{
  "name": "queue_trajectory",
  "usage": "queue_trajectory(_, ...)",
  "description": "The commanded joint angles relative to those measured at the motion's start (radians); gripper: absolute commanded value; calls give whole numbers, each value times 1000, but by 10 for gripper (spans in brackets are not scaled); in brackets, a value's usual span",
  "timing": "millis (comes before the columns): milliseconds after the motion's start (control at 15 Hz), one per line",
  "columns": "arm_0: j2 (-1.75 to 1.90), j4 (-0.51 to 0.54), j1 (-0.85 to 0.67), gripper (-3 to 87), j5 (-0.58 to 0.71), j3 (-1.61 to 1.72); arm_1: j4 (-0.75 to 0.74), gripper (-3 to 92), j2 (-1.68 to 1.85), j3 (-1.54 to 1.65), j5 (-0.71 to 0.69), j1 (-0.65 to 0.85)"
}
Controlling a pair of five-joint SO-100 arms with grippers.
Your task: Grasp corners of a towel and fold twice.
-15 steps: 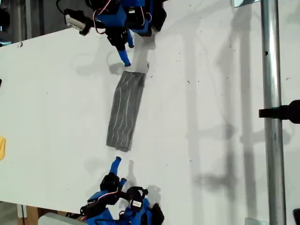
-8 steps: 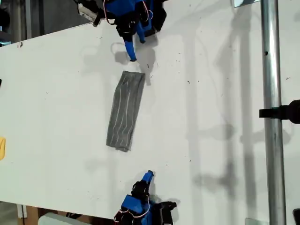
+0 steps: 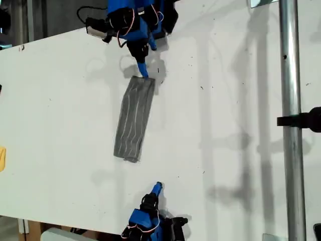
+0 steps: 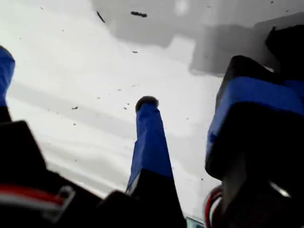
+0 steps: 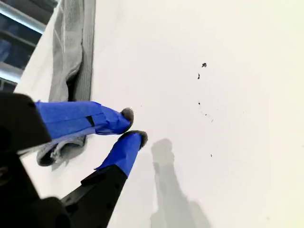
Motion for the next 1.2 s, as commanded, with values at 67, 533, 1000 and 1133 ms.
queue_trajectory(67,6,2,84,50,61,6,-268,478,-25,140,-155,204)
queue_trajectory(533,6,2,104,51,40,6,-739,477,-673,86,-255,362)
queue_trajectory(1000,6,2,107,68,130,5,-816,326,-1081,-357,-442,479)
queue_trajectory(1133,6,3,109,68,141,5,-801,18,-1086,-367,-463,509)
